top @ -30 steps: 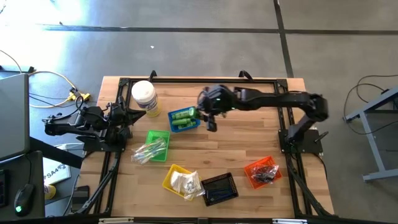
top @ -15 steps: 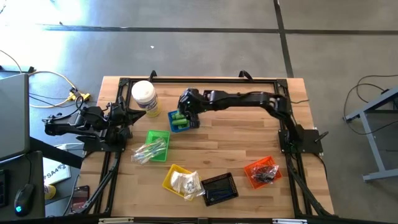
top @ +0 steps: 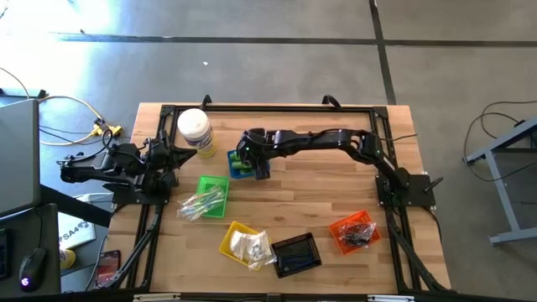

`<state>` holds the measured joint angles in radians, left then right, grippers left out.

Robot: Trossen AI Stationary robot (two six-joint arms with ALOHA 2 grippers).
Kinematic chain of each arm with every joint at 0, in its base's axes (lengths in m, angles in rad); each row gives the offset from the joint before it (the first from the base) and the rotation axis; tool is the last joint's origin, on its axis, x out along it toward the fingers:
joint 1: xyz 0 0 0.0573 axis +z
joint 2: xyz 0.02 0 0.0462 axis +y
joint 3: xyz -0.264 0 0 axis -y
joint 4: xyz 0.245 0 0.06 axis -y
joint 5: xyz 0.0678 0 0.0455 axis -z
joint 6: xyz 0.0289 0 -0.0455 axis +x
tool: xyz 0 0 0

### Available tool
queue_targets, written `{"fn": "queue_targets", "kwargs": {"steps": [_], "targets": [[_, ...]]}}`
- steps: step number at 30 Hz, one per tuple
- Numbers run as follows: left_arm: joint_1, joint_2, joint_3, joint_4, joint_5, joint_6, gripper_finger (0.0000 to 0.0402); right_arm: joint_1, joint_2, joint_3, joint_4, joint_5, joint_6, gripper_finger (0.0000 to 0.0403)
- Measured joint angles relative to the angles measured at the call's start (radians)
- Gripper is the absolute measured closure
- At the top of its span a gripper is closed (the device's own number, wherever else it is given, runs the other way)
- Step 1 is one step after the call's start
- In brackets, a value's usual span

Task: Pick & Place Travel size toiletries
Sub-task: Put the green shampoo into the blue bin, then return to Home Position

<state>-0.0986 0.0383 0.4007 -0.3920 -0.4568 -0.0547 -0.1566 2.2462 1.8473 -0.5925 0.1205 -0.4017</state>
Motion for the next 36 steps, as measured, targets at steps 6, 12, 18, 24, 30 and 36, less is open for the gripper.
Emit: {"fn": "queue_targets", "kwargs": {"steps": [6, 12, 18, 24, 30, 36], "targets": [[0.000, 0.000, 0.000, 0.000, 0.000, 0.001, 0.0402, 0.012, -0.002, -0.001, -0.006, -0.030, -0.017, 0.0210], [0.000, 0.000, 0.000, 0.000, 0.000, 0.001, 0.0402, 0.026, -0.010, -0.003, -0.018, -0.025, -0.011, 0.0171], [0.000, 0.000, 0.000, 0.000, 0.000, 0.001, 0.0402, 0.045, -0.057, -0.003, -0.053, -0.015, 0.017, 0.0170], [0.000, 0.000, 0.000, 0.000, 0.000, 0.001, 0.0402, 0.049, -0.170, -0.003, -0.064, -0.205, 0.022, 0.0173], [0.000, 0.000, 0.000, 0.000, 0.000, 0.001, 0.0402, -0.014, -0.329, -0.010, 0.029, -0.735, 0.102, 0.0232], [0.000, 0.000, 0.000, -0.005, -0.006, 0.002, 0.0402, -0.033, -0.507, -0.116, 0.147, -0.774, 0.177, 0.0359]]}}
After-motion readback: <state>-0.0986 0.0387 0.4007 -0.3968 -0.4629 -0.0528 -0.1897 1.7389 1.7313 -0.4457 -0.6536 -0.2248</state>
